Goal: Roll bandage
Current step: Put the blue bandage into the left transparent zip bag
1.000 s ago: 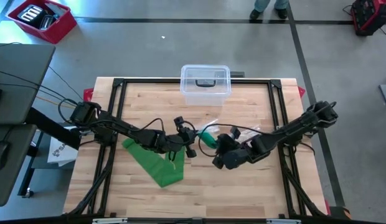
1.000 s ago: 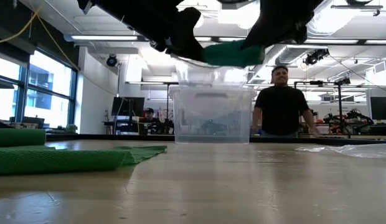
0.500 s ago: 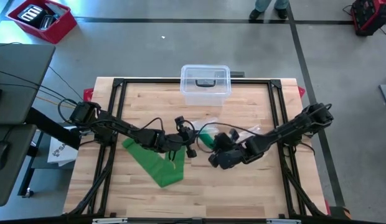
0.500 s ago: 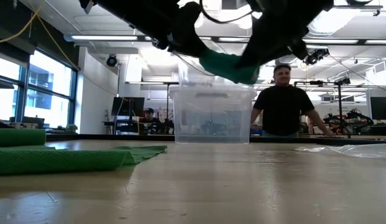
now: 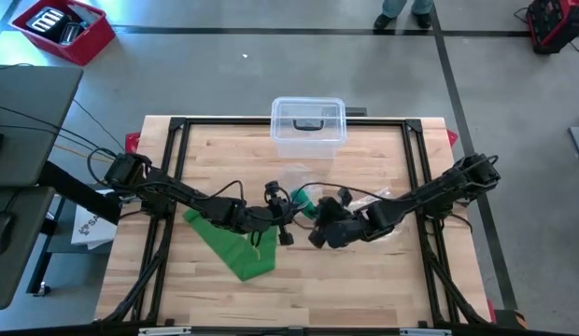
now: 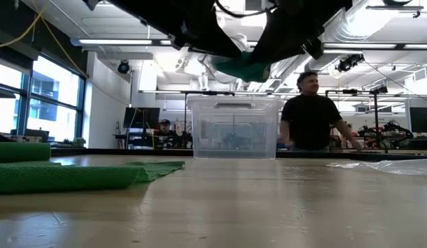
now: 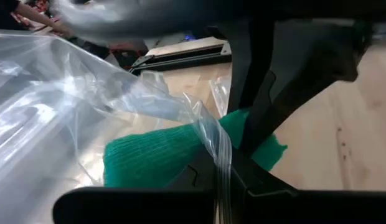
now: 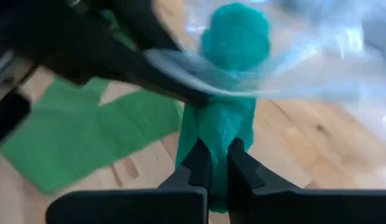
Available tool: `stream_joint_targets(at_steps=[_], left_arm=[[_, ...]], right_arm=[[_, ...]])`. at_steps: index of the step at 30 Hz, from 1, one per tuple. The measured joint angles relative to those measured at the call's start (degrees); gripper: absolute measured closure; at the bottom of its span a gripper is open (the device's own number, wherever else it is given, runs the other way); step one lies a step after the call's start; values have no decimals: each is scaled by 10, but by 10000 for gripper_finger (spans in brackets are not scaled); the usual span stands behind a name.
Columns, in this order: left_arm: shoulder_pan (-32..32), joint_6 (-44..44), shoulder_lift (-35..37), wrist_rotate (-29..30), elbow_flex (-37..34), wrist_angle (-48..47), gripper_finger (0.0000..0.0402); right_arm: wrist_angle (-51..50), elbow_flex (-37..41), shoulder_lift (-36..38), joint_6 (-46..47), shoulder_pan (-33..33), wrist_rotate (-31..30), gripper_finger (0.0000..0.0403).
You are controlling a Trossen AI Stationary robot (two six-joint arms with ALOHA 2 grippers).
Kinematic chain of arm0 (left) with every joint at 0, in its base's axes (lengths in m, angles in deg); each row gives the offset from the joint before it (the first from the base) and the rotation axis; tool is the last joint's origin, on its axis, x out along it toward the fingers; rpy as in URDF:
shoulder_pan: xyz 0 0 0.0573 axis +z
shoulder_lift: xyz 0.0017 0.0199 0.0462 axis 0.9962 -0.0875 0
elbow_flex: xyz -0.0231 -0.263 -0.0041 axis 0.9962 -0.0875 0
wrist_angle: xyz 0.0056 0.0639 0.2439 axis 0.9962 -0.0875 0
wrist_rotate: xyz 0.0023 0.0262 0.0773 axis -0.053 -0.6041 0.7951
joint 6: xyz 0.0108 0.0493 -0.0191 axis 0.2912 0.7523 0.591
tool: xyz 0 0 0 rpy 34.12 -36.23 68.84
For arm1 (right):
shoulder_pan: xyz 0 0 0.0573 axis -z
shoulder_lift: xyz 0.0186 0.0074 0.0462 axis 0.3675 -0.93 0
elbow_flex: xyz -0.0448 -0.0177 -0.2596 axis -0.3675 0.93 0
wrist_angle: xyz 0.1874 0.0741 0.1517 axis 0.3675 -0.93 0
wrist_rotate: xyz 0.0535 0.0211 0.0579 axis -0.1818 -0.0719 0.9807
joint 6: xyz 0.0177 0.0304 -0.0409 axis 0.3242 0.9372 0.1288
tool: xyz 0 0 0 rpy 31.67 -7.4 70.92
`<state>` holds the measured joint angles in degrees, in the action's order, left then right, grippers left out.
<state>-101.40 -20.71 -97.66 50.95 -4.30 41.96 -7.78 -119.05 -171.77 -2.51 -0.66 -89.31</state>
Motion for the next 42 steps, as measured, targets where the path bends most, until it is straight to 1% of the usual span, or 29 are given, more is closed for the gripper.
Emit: stream_joint_targets(at_steps=[2, 5, 10, 13, 17, 20, 22, 25, 29, 31, 32, 35, 39, 40, 42], left_arm=[[-1, 0, 0, 4, 0, 1, 402], [-1, 0, -1, 0, 0, 3, 402], [-3, -17, -3, -32, 0, 2, 402], [-2, -37, -3, -52, 0, 2, 402], [-1, -66, 0, -81, 0, 4, 402], [-1, -93, 13, -106, -1, 4, 402], [-1, -101, 26, -111, -1, 4, 402], [-1, -111, 45, -111, -1, 1, 402], [3, -122, 57, -95, -1, -14, 402], [10, -132, 57, -93, -1, -23, 402], [13, -139, 58, -92, -1, -30, 402], [23, -159, 57, -89, -1, -56, 402], [27, -171, 57, -88, -1, -65, 402], [27, -171, 57, -88, -1, -65, 402], [27, -171, 57, -90, -1, -66, 402]], right_arm=[[15, 0, 0, -18, -2, -5, 396], [8, 0, 0, 2, -1, -34, 396], [-32, -2, 0, 103, -3, -89, 396], [-49, -2, 0, 130, -3, -100, 396], [-23, -2, 0, 64, -12, -97, 389], [3, -2, 0, 25, -21, -103, 374], [22, -2, 0, 13, -27, -109, 361], [46, -2, 0, -1, -30, -108, 336], [92, -2, 0, -43, -29, -73, 293], [108, -2, 0, -62, -29, -74, 269], [115, -2, 0, -66, -29, -80, 258], [128, -2, 0, -48, -33, -131, 238], [132, -2, 0, -10, -44, -207, 237], [135, -2, 1, -4, -47, -219, 238], [136, -2, 1, -14, -52, -220, 240]])
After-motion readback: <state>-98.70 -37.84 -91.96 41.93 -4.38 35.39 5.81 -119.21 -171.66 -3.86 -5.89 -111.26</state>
